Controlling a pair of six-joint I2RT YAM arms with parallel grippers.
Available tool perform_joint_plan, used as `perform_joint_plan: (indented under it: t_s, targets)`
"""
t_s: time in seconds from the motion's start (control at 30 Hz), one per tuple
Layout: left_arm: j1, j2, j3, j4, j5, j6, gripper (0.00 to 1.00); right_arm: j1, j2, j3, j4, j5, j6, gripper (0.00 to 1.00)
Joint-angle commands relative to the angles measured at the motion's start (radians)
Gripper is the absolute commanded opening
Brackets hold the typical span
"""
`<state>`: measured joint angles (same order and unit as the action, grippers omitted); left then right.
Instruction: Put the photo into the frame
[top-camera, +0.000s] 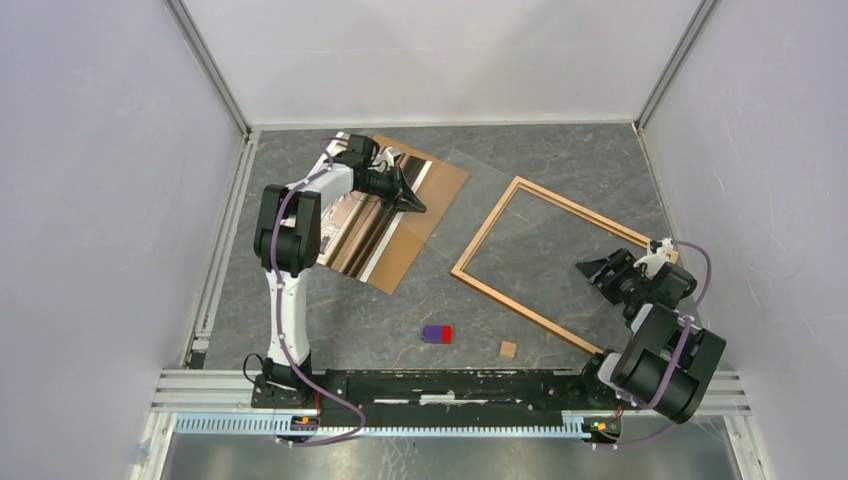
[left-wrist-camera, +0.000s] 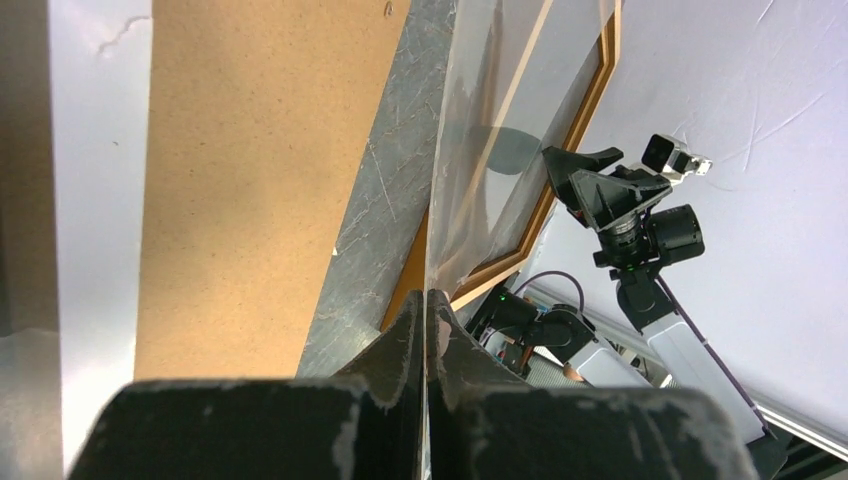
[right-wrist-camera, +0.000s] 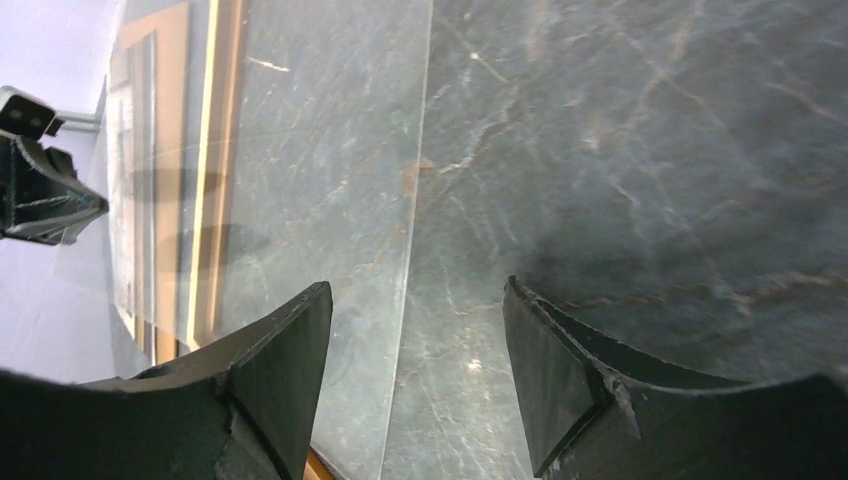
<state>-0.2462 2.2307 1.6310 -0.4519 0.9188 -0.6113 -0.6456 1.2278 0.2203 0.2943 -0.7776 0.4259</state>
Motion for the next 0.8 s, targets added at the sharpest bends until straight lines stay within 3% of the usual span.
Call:
perform_joint_plan:
  t_s: [0.0,0.17,0.4,0.63,0.77]
  targets:
    - [0.012,0.012,0.052,-0.005,0.019,0.041,0.02,0.051,0.063,-0.015,0.171,-0.028,0.069,0.7]
    - [0.023,0.043,0.058,-0.005,0.021,0.038,0.02,0.067,0.15,0.004,0.375,-0.025,0.185,0.74]
    - [0.028,0.055,0.061,-0.005,0.022,0.039,0.02,0.128,0.398,0.131,0.617,-0.063,0.312,0.73]
    - [0.028,0.06,0.066,-0.007,0.026,0.04,0.02,0.216,0.532,0.14,0.879,-0.097,0.456,0.65]
    - [0.028,0.053,0.064,-0.006,0.028,0.039,0.02,0.22,0.569,0.073,1.116,-0.139,0.624,0.54]
